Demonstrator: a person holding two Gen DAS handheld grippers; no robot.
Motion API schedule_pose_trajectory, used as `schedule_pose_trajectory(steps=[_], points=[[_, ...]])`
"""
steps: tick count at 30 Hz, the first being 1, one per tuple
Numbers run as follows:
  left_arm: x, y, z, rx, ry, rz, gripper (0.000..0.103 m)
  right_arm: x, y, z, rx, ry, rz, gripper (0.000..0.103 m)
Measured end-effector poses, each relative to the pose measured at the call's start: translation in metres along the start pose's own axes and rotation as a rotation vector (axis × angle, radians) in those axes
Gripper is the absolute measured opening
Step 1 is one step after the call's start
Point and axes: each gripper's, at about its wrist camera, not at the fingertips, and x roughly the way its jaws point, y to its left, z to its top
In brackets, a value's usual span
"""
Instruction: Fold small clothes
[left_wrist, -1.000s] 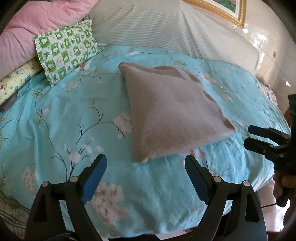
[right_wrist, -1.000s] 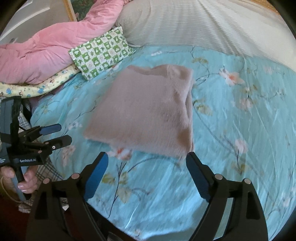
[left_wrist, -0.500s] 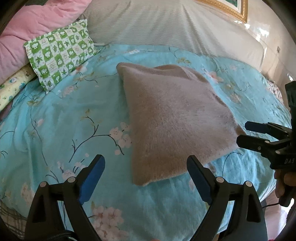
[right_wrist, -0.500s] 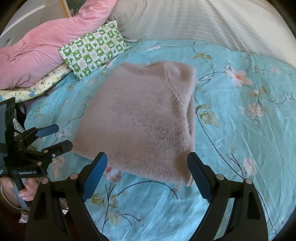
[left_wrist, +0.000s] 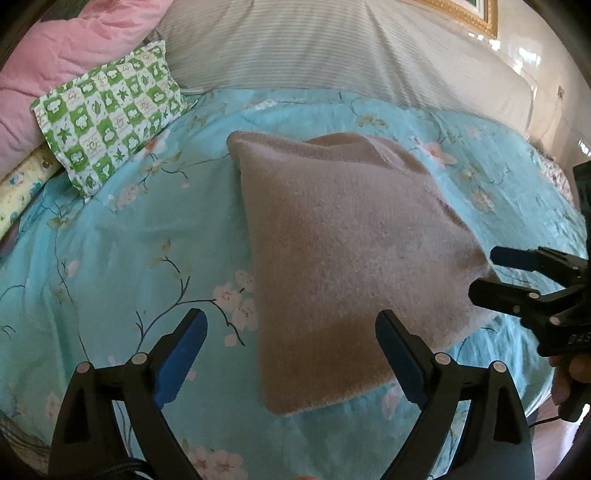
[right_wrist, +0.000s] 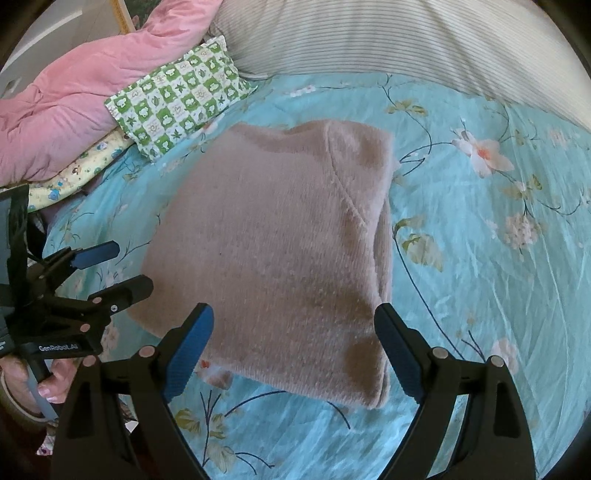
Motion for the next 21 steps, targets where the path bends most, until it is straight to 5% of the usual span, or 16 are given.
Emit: schedule_pose_trajectory(steps=[21], points=[[0.001,0.000,0.006,0.005,0.020,0.043,0.095,0.008,0.006,0.010,-0.010,0.043,-0.006,0.094]])
